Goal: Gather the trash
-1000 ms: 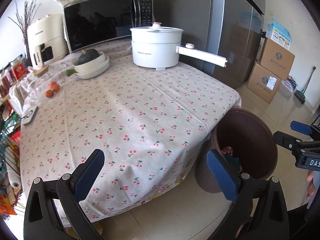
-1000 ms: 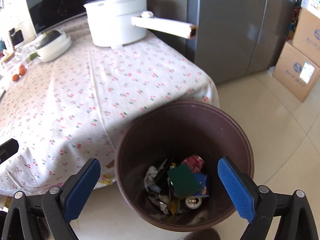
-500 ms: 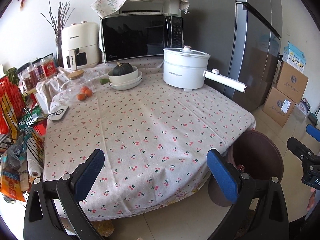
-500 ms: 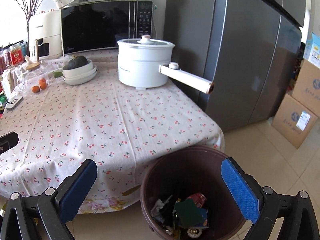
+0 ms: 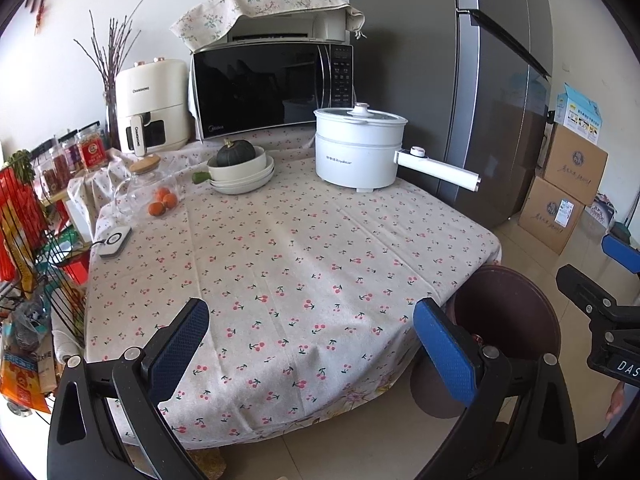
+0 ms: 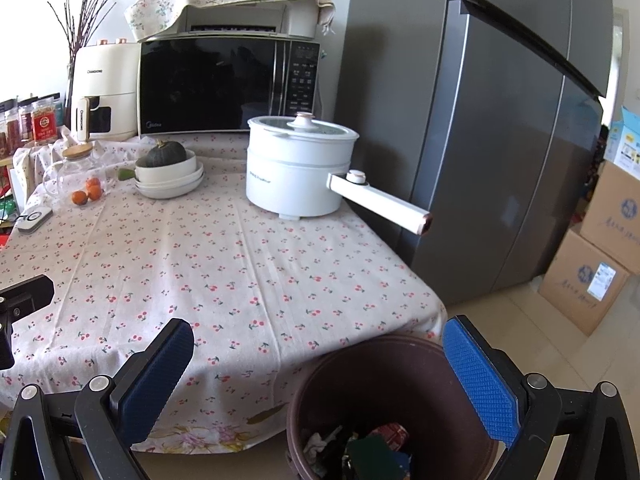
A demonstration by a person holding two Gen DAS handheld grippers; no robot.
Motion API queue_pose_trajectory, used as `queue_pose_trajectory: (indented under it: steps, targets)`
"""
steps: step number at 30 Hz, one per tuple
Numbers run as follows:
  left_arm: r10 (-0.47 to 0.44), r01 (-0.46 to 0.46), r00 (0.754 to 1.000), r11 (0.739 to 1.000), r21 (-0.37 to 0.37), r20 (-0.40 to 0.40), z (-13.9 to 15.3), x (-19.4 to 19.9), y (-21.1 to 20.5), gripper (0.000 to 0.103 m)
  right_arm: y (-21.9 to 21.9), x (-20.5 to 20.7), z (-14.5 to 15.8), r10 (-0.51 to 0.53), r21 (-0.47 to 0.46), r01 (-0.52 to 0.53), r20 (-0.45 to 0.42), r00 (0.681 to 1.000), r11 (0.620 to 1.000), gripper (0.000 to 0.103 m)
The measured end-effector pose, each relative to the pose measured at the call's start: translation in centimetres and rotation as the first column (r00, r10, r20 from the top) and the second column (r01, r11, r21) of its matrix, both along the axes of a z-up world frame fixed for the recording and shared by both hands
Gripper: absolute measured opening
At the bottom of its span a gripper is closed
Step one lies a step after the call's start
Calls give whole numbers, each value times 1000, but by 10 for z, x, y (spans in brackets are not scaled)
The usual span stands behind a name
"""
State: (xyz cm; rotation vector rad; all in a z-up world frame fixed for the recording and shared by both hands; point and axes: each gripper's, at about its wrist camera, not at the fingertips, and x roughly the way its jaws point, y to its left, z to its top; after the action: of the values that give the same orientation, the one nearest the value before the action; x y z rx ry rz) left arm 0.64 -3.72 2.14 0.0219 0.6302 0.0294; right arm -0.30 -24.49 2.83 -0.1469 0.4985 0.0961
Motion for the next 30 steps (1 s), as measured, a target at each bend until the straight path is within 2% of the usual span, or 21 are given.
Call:
queue_pose_trajectory:
  steps: [8,30]
  targets:
    - [-4,4,1000,1000,6,0,-1,-1,-2,103,-7,1,-1,-19,26,20,-16,1000,999,102]
    - [-11,11,1000,1000,9,-1,-2,-2,-4,103,-11,1,0,-23,23,24,-18,1000,999,102]
